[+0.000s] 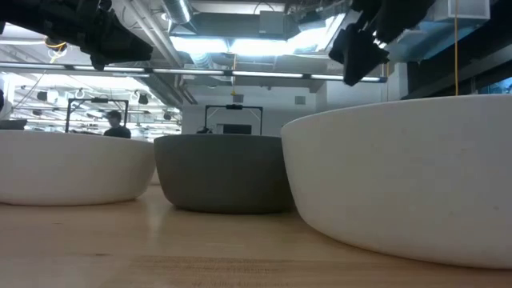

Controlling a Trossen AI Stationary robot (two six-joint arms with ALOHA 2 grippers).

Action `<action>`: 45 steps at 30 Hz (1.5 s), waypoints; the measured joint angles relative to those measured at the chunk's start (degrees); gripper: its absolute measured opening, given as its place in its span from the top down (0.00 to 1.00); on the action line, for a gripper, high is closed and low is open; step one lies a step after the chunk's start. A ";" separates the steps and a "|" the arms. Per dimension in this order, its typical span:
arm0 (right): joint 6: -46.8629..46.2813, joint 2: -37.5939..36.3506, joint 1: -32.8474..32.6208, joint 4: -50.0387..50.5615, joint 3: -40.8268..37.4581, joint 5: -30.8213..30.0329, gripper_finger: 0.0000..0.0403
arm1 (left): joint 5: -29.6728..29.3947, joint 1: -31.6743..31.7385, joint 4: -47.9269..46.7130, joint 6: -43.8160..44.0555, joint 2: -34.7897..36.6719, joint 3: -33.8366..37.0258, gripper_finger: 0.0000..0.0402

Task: Nest bowls inside each other
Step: Stack the white bowl on the white bowl

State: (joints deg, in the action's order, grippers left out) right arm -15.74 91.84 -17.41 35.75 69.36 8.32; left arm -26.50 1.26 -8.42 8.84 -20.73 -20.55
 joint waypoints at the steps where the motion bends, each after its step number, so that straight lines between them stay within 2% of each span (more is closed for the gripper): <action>1: 0.83 0.20 -0.58 -0.03 0.00 -2.08 0.30 | 0.00 -0.01 0.02 0.00 0.01 0.00 0.69; 5: 2.31 0.66 -2.49 0.47 -0.07 -8.89 0.32 | 0.02 0.00 0.00 -0.02 0.00 0.00 0.69; 7: 1.21 0.95 -2.91 1.47 -0.06 -10.05 0.32 | 0.00 0.00 0.01 0.00 0.02 0.01 0.69; 21: -1.84 9.17 -2.93 2.68 -0.07 -7.11 0.34 | 0.01 0.00 -0.06 0.00 0.00 0.00 0.69; 28: -2.00 10.79 -2.91 2.68 -0.07 -7.11 0.36 | 0.02 0.00 -0.05 0.00 0.00 0.00 0.69; 32: -2.01 10.86 -2.91 2.29 -0.07 -7.13 0.45 | 0.01 -0.01 -0.04 -0.01 0.00 0.00 0.69; 40: -2.06 10.85 -2.88 1.48 -0.07 -7.11 0.71 | 0.02 -0.02 -0.01 -0.02 0.00 0.00 0.69; 45: -2.15 10.87 -2.88 1.37 -0.07 -7.13 0.82 | 0.01 -0.01 -0.03 -0.01 0.00 0.00 0.69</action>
State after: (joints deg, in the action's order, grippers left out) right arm -17.89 102.72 -20.29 37.12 69.30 1.19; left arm -26.49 1.25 -8.45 8.83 -20.73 -20.56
